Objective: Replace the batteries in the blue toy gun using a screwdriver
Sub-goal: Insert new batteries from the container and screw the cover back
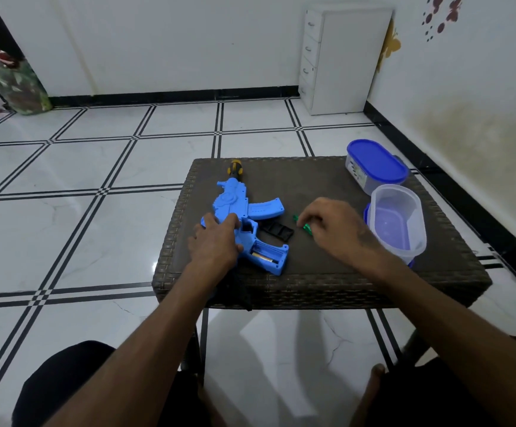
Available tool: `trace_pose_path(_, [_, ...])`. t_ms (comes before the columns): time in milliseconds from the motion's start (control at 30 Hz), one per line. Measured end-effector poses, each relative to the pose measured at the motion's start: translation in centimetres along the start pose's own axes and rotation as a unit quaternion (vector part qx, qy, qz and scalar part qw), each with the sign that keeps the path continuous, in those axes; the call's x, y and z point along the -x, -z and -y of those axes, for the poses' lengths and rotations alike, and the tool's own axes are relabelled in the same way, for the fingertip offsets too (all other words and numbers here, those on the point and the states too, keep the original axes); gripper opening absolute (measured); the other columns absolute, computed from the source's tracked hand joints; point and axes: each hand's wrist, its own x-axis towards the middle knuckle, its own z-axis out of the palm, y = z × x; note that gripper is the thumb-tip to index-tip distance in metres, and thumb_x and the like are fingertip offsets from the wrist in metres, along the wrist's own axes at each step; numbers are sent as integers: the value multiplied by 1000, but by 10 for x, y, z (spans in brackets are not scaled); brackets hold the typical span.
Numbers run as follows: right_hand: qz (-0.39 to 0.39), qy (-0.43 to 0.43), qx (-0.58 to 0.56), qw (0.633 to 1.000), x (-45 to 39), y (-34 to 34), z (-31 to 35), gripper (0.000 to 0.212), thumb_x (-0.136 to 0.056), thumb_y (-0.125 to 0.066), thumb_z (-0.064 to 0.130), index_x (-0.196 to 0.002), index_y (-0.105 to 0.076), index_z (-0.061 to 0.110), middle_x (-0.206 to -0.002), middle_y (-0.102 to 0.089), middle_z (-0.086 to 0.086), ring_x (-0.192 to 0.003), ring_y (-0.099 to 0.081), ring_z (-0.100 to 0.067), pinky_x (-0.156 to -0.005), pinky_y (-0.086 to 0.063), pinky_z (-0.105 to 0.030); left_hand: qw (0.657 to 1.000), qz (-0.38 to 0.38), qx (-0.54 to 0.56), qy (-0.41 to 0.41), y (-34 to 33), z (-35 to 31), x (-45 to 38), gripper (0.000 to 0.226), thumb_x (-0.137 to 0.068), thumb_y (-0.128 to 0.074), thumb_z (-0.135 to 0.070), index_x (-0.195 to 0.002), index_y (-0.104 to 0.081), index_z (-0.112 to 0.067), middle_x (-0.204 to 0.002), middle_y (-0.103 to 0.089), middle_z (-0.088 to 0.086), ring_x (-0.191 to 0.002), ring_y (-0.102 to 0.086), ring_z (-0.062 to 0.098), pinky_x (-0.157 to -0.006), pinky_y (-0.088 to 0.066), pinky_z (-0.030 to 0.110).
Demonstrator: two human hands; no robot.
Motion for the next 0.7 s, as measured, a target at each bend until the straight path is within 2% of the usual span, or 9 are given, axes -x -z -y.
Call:
trace_pose_path(100, [-60,-105,20,992,5,35,-13,24,-92,-53,0,-92,-74,13,-95,-67,1,-89,-62,-13,-79,-53,-30,1000,2,-6,-1,-1,1,-2,41,-89,-65,-33,-125,-46,-29,-136,-36,12,-121,-43,34,-102,-40,48])
trace_pose_path(167, [-49,-163,56,984,4,57,-32,22,-93,-51,0,-94,-72,9,-93,-68,-1,-87,-63,-16,-76,-51,-30,1000,3,-22,-3,-2,-1,-2,41,-90,-64,-33,-126,-45,-28,-135,-37,13,-120,-44,35,-100,-41,47])
trace_pose_path(233, [32,-228,107,967,-5,73,-56,18,-92,-54,2,-97,-71,6,-93,-71,-8,-85,-67,-22,-77,-57,-36,999,4,-44,-5,-1,-5,-1,39,-92,-61,-31,-126,-42,-25,-134,-37,14,-119,-45,37,-96,-44,48])
trace_pose_path(300, [135,-283,143,939,-16,79,-71,12,-88,-65,4,-99,-70,3,-92,-72,-13,-84,-71,-25,-80,-60,-40,999,6,-53,1,0,-9,-1,37,-92,-59,-28,-125,-41,-23,-133,-36,16,-117,-46,39,-94,-44,49])
trace_pose_path(400, [255,-358,128,889,-25,75,-80,20,-85,-75,12,-101,-69,2,-88,-73,-9,-83,-71,-19,-89,-58,-34,998,10,-56,5,1,-11,-2,36,-93,-58,-26,-124,-42,-22,-133,-36,16,-117,-46,39,-94,-44,48])
trace_pose_path(500, [295,-382,115,868,-27,63,-85,19,-82,-76,8,-99,-70,3,-82,-72,-8,-79,-71,-18,-89,-58,-35,998,10,-56,4,-1,-10,-2,36,-93,-58,-27,-124,-42,-21,-132,-36,16,-116,-46,40,-94,-44,48])
trace_pose_path(567, [289,-366,148,872,-25,56,-85,22,-79,-78,8,-99,-68,6,-88,-71,-9,-86,-70,-20,-89,-58,-36,998,12,-57,4,-1,-10,-2,37,-93,-59,-27,-125,-41,-21,-132,-35,16,-116,-47,40,-95,-44,48])
trace_pose_path(667, [270,-310,224,884,-18,51,-82,25,-78,-79,13,-79,-54,14,-80,-60,-5,-87,-63,-18,-85,-55,-30,998,16,-56,-1,-1,-9,-2,38,-93,-59,-27,-126,-41,-21,-133,-34,16,-117,-46,40,-95,-45,48])
trace_pose_path(700, [264,-295,232,889,-17,50,-83,26,-79,-78,14,-78,-52,14,-79,-59,-4,-85,-63,-17,-81,-55,-29,998,16,-59,-2,-1,-9,-2,38,-93,-58,-27,-126,-40,-21,-133,-34,16,-118,-45,40,-94,-45,48])
